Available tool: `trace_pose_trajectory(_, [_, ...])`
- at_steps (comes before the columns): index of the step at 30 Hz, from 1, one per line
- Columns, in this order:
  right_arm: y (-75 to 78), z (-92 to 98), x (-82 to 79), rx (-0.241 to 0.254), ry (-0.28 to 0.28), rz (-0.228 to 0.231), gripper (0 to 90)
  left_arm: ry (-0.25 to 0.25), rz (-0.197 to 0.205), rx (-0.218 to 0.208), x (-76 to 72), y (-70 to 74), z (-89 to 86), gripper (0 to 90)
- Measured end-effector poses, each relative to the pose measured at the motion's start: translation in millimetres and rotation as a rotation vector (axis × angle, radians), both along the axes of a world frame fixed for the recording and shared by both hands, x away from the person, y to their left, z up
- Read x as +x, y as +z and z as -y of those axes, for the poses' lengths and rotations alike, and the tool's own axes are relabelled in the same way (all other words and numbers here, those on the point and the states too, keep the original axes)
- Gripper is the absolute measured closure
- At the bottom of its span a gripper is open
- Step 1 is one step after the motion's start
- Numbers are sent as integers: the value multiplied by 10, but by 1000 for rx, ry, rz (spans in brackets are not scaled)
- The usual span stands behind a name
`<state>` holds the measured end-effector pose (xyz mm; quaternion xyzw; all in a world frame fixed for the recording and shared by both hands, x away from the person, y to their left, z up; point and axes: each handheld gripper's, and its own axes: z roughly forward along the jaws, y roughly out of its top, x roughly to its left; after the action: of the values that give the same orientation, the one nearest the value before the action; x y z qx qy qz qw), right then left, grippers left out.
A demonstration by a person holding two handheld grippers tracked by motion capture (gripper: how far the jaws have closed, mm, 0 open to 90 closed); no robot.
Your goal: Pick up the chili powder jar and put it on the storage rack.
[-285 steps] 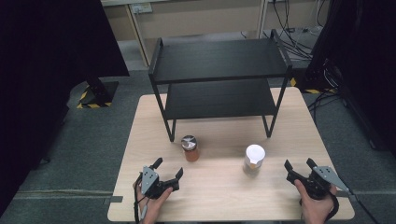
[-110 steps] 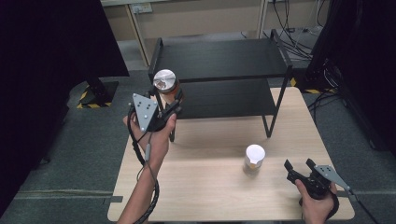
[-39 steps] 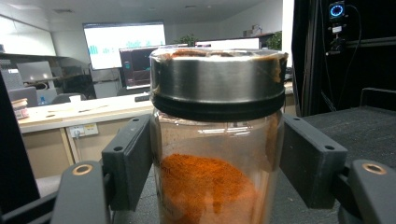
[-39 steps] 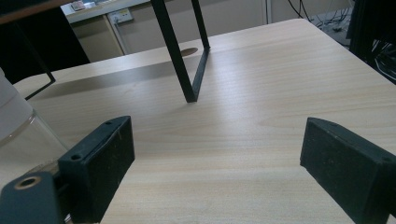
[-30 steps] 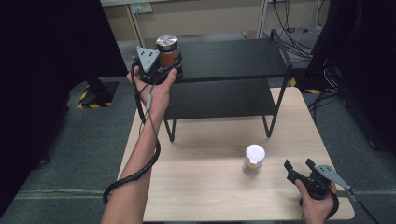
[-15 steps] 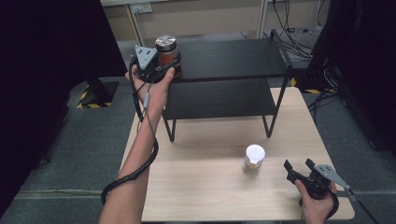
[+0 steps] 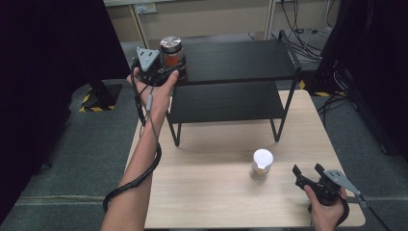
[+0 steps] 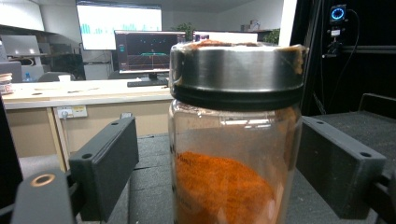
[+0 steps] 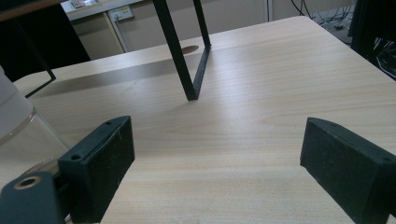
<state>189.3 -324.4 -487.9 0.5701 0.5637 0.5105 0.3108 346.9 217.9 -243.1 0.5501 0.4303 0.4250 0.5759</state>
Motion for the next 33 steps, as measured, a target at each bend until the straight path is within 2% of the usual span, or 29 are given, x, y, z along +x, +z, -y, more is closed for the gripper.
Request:
trace_pose_trajectory(7, [2, -5, 1, -4, 1, 0, 101, -4, 10, 4, -69, -25, -37, 140])
trace_pose_trajectory(14, [9, -10, 7, -8, 1, -4, 101, -43, 36, 12, -182, -50, -70, 124])
trace_pose_trajectory(26, [10, -12, 6, -9, 2, -4, 101, -69, 59, 28, -328, -129, -99, 122])
trace_pose_trajectory(33, [9, -17, 3, -11, 1, -2, 101, -95, 66, 2, -413, -184, -125, 121])
